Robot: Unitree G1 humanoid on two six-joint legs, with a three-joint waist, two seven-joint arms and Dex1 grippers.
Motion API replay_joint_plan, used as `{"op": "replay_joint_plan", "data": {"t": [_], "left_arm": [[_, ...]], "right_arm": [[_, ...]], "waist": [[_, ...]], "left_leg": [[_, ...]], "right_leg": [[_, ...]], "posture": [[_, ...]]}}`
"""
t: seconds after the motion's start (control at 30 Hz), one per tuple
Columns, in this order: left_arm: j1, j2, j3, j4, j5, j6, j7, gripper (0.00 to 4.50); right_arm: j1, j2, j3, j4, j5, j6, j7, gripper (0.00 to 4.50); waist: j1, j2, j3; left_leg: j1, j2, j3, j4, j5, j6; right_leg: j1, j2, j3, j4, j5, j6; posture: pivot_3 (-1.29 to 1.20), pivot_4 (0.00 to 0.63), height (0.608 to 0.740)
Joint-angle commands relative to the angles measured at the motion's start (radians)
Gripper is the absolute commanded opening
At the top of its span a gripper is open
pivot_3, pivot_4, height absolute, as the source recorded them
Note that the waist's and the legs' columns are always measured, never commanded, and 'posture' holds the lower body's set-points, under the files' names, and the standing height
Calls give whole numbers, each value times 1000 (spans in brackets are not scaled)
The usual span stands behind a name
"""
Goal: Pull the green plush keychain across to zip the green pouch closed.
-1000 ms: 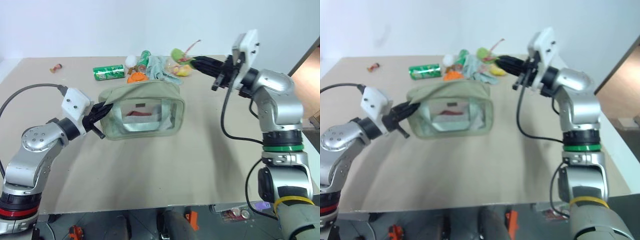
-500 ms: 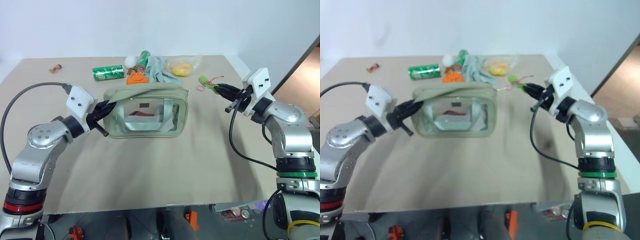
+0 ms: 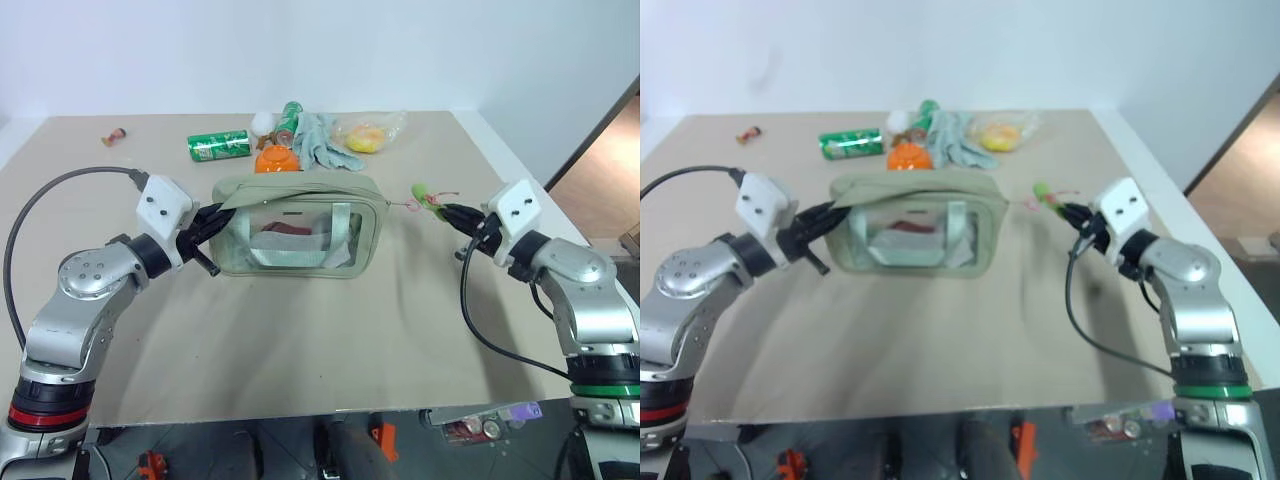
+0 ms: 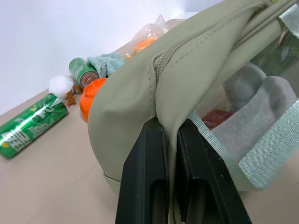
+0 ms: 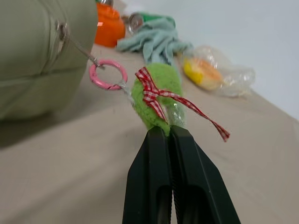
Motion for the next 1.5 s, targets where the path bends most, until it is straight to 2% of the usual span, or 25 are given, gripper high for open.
{"op": "replay_joint_plan", "data": {"t": [0.03, 0.23, 0.33, 0.57, 0.7, 0.83, 0.93, 0.97, 1.0, 1.17, 1.27, 1.37, 1.5], "left_arm": [[5, 14, 59, -4, 21, 2, 32, 0], [-3, 0, 49, -5, 18, 10, 36, 0], [-4, -1, 48, -5, 18, 12, 34, 0], [-6, -8, 46, -7, 24, 10, 44, 0], [-5, -10, 47, -9, 25, 11, 47, 0], [1, -9, 43, -12, 27, 10, 44, 0], [9, 1, 59, -10, 4, 28, 28, 0], [5, -1, 73, -5, -11, 37, 27, 0], [0, -1, 88, 0, -28, 43, 20, 784], [-27, 17, 145, 6, -106, 52, -42, 2311], [-30, 28, 195, -1, -165, 74, -60, 3512], [43, 35, 286, -13, -207, 93, -48, 4447], [257, 7, 327, -53, -118, 24, -10, 4478]], "right_arm": [[69, -34, -59, 4, -37, -1, -42, 29], [137, 43, 38, 20, -120, -99, -112, 29], [98, 87, 77, 62, -150, -120, -144, 29], [6, 144, 171, 175, -202, -200, -120, 29], [1, 152, 191, 207, -222, -241, -122, 29], [-11, 171, 165, 179, -172, -224, -110, 29], [-39, 181, 83, 113, -54, -122, -98, 796], [-43, 178, 68, 98, -31, -105, -90, 1192], [-43, 177, 57, 83, -8, -89, -78, 1568], [-18, 146, -12, -17, 117, -1, 3, 3226], [14, 105, -47, -54, 170, 35, 57, 4431], [77, 66, -85, -86, 221, 86, 101, 4500], [231, 71, -71, -202, 255, 102, 136, 4500]], "waist": [[-1, 0, 0], [-2, 0, 0], [-3, 0, 0], [-7, -1, 0], [-8, -1, 0], [-8, -1, 0], [-9, -1, 0], [-8, -1, 0], [-8, -1, 0], [-7, -1, 0], [-5, -1, 0], [-6, -1, 0], [-10, 0, -1]], "left_leg": [[0, 0, 0, 0, 0, 0], [2, -2, 0, 0, 0, 0], [3, -2, 0, 1, 0, 0], [2, -2, 0, 1, 1, 0], [2, -2, -1, 1, 1, 0], [2, -2, -1, 1, 1, 0], [3, -2, -1, 1, 1, 0], [3, -2, -1, 1, 1, 0], [3, -2, -1, 1, 1, 0], [2, -2, -1, 1, 1, 0], [1, -2, -1, 1, 1, 0], [1, -2, -1, 1, 1, 0], [4, -1, -1, -1, 0, 1]], "right_leg": [[0, 0, 0, 0, 0, 0], [2, 1, 0, 0, 0, 0], [2, 1, 0, 1, 1, 1], [2, 1, 0, 1, 1, 1], [2, 0, 1, 0, 1, 1], [2, 1, 1, 1, 1, 2], [2, 1, 1, 1, 1, 1], [2, 1, 1, 1, 1, 1], [2, 1, 1, 1, 1, 1], [2, 1, 0, 1, 1, 1], [1, 0, 0, 1, 1, 2], [2, -1, 0, 0, 1, 2], [2, -1, 2, 0, -1, 2]], "posture": [[0, 150, 740], [0, 150, 740], [0, 150, 740], [0, 150, 740], [0, 150, 740], [0, 150, 740], [0, 150, 740], [0, 150, 740], [0, 150, 740], [0, 150, 740], [0, 150, 740], [0, 150, 740], [0, 150, 740]]}}
